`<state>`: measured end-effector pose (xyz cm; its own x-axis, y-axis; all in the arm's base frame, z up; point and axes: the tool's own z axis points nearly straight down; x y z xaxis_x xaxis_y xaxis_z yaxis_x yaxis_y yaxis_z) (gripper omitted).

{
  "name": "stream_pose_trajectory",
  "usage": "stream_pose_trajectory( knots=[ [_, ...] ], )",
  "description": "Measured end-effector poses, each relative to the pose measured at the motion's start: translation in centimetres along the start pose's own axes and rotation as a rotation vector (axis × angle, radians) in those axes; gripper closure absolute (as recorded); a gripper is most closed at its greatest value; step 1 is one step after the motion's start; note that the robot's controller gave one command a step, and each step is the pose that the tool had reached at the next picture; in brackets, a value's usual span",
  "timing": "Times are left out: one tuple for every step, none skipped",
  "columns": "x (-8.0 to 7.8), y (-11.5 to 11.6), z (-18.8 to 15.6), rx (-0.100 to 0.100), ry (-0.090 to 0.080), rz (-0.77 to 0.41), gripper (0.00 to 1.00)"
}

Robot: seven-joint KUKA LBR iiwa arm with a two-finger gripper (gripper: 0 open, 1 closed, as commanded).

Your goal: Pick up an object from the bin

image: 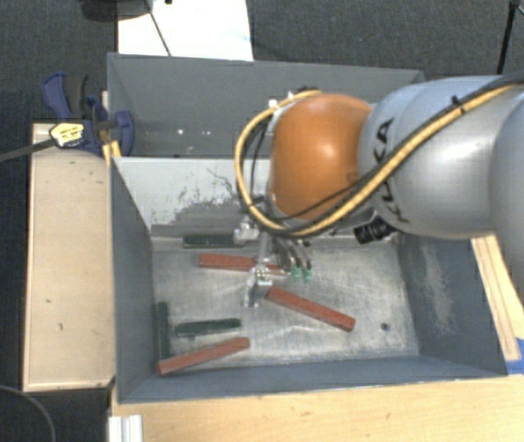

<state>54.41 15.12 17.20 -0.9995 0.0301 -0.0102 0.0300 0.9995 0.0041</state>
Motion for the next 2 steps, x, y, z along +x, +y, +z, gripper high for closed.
stream_pose_trajectory(
  knots=[
    [1.3, -0.1, 6.2, 0.003, 0.005, -0.04, 0.0],
    [-0.3, -0.9, 9.4, 0.002, 0.012, -0.016, 0.0]
  ],
)
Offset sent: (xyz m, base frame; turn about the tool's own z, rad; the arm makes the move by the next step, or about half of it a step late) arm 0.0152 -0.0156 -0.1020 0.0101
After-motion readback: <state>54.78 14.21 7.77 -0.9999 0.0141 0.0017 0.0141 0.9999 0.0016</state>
